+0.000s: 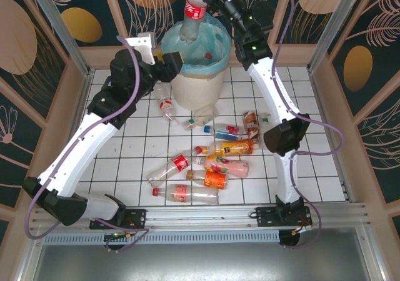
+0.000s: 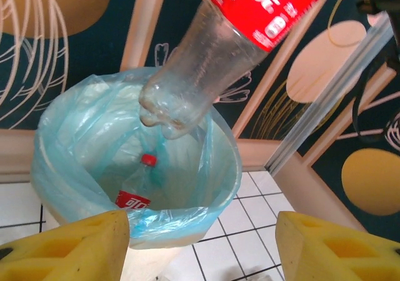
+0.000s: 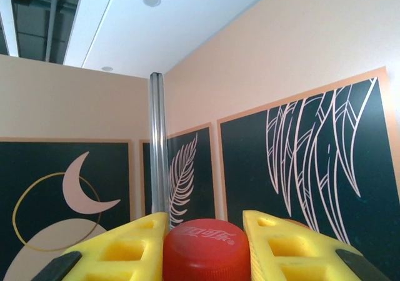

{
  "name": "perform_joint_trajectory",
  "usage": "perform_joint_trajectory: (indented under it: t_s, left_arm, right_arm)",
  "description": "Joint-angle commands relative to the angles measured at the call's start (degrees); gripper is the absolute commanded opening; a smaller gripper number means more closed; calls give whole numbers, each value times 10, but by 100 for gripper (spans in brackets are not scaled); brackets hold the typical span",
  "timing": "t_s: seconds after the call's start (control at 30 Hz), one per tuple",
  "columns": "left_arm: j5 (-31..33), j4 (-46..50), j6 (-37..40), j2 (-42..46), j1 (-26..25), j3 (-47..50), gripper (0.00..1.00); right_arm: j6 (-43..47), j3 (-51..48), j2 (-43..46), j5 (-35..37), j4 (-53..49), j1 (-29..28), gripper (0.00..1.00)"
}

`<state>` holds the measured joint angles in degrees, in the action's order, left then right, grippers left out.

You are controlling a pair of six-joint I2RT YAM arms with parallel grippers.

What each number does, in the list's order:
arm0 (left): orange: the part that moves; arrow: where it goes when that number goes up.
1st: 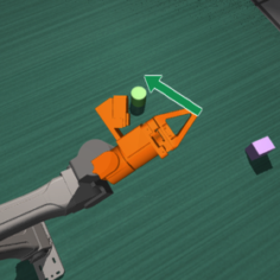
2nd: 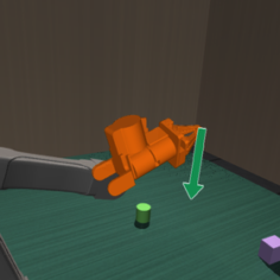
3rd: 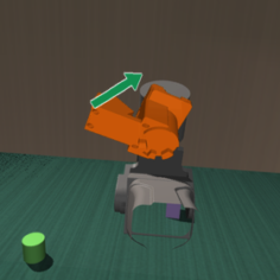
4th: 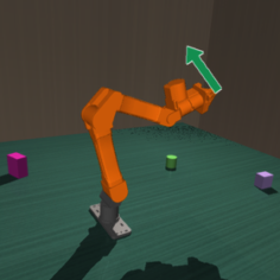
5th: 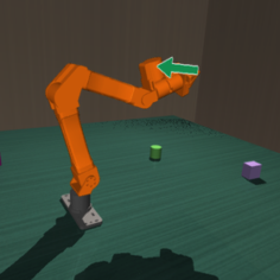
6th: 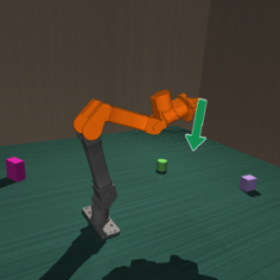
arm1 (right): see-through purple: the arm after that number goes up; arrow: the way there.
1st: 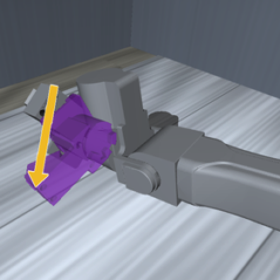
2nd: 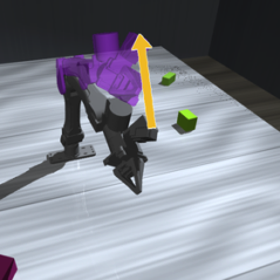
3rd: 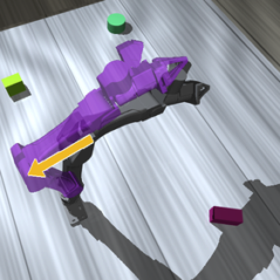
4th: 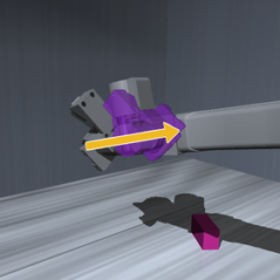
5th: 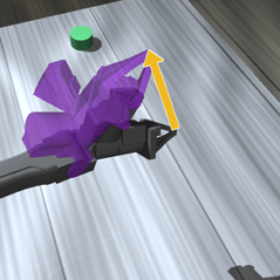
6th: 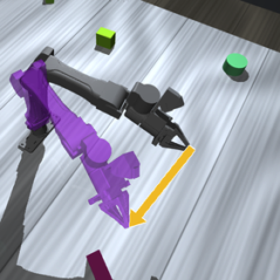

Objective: Put the plastic bottles in the bin

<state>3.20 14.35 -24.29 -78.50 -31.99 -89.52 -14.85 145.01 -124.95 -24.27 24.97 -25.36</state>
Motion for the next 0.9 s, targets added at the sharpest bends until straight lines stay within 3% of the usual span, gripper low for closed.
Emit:
perform_joint_trajectory:
  t_s: [0.0,0.2,0.37,0.57,0.87]
  left_arm:
    - [-56,-74,73,-18,-2,35,64]
    - [-121,-155,101,-23,-2,121,64]
    - [-132,-208,126,3,-2,197,65]
    - [-109,-227,131,34,-2,240,66]
    - [-53,-224,116,26,-2,227,66]
  right_arm:
    - [39,24,-9,15,-18,0,0]
    - [77,9,-16,44,-36,-2,0]
    - [109,8,-36,53,-62,-6,0]
    - [114,3,-65,58,-71,-15,0]
    - [216,-100,-65,76,-116,-57,0]
